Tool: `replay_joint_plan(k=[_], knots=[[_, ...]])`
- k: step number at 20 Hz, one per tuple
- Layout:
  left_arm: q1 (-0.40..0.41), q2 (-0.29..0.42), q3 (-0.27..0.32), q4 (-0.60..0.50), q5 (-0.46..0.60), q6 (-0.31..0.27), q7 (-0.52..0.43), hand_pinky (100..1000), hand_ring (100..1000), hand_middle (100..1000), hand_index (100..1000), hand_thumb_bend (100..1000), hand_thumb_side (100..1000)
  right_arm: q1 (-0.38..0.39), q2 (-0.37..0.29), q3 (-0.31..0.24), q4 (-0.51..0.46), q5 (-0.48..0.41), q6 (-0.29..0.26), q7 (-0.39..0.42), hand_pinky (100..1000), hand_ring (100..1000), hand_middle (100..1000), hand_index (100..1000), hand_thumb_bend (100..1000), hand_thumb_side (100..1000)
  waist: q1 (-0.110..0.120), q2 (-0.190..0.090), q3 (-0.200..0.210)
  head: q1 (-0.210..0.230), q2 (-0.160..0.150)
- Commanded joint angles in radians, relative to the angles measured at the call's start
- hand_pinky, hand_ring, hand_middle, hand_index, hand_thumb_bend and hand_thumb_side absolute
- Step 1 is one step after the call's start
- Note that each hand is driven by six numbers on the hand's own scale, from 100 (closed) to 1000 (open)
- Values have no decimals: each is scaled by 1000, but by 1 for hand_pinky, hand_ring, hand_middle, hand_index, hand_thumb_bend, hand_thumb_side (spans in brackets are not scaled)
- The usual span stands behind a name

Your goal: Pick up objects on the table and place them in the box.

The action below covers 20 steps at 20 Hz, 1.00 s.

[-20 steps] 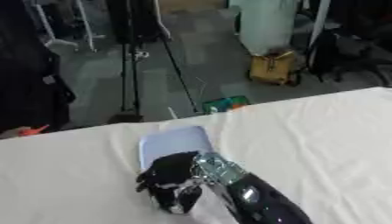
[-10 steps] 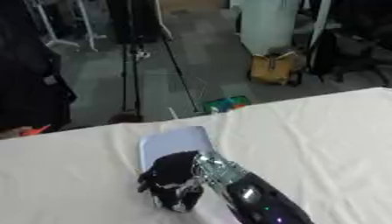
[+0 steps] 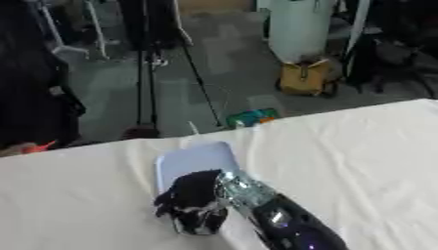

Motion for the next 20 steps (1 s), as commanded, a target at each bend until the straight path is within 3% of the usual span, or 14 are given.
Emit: replay_joint_plan(k=[1, 6, 9, 20], knots=[[-8, 16, 8, -14, 0, -1, 2, 1000, 1000, 1000, 901, 100, 1000, 4, -18, 4, 38, 37, -155, 146, 837, 807, 858, 723, 125, 118, -2, -14, -1, 1, -11], [-8, 16, 8, -14, 0, -1, 1, 1000, 1000, 1000, 901, 100, 1000, 6, -19, 5, 42, 48, -155, 127, 816, 770, 840, 683, 118, 100, -1, -13, -1, 2, -14], [-8, 16, 8, -14, 0, -1, 1, 1000, 1000, 1000, 901, 100, 1000, 8, -20, 2, 45, 60, -155, 115, 784, 717, 779, 619, 117, 100, 1, -14, -1, 4, -15], [-9, 17, 9, -14, 0, -1, 2, 1000, 1000, 1000, 901, 100, 1000, 7, -18, -5, 56, 100, -155, 51, 706, 649, 703, 556, 100, 100, 0, -15, -1, 7, -14]])
